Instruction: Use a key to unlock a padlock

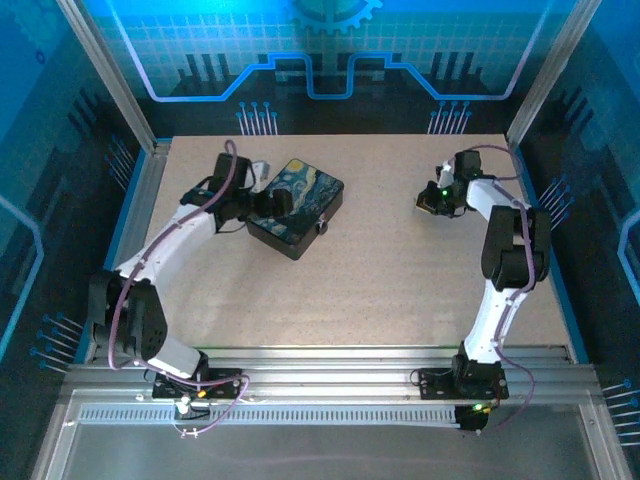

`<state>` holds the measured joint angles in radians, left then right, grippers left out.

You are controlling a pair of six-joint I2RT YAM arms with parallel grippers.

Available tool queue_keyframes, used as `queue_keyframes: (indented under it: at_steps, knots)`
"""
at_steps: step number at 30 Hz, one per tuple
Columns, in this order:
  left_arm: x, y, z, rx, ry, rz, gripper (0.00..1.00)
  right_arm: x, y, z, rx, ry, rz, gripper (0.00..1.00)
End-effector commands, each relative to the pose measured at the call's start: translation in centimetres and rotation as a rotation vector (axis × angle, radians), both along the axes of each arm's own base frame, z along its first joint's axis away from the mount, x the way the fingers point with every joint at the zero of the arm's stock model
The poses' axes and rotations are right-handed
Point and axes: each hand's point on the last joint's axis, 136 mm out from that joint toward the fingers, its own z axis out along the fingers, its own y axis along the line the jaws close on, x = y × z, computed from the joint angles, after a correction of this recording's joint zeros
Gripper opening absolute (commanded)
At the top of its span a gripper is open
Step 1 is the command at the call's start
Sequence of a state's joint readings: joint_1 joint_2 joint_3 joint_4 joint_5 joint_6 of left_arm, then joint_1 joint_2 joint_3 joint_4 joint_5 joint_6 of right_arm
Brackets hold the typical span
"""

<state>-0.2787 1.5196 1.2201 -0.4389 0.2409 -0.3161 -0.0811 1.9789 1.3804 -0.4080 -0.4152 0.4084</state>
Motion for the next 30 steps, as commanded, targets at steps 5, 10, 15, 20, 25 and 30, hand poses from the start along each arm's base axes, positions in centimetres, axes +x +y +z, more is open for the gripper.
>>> queue_keyframes:
  at_steps: [5, 10, 15, 20, 25, 30]
  knots:
    - [-2.4, -11.5, -0.6, -0.292, 0.083, -0.179, 0.74, -2.1, 6.8, 4.8, 0.348, -0.040, -0.066, 0.00]
    - [-2.3, -14.7, -2.1, -0.390, 0.131, -0.159, 0.66, -4.1, 11.0, 6.3, 0.487, -0.014, -0.078, 0.00]
    - [-1.6, -15.1, -3.9, -0.428, 0.165, -0.111, 0.58, -5.6, 14.1, 6.7, 0.579, 0.020, -0.101, 0.00]
    - [-1.1, -15.2, -5.1, -0.436, 0.186, -0.078, 0.52, -6.2, 16.5, 7.1, 0.636, 0.037, -0.095, 0.00]
    - [-0.7, -15.2, -5.9, -0.444, 0.198, -0.058, 0.48, -6.6, 17.8, 7.7, 0.668, 0.044, -0.084, 0.00]
    - [0.0, -14.9, -6.3, -0.466, 0.204, -0.028, 0.45, -6.8, 18.7, 8.3, 0.682, 0.042, -0.057, 0.00]
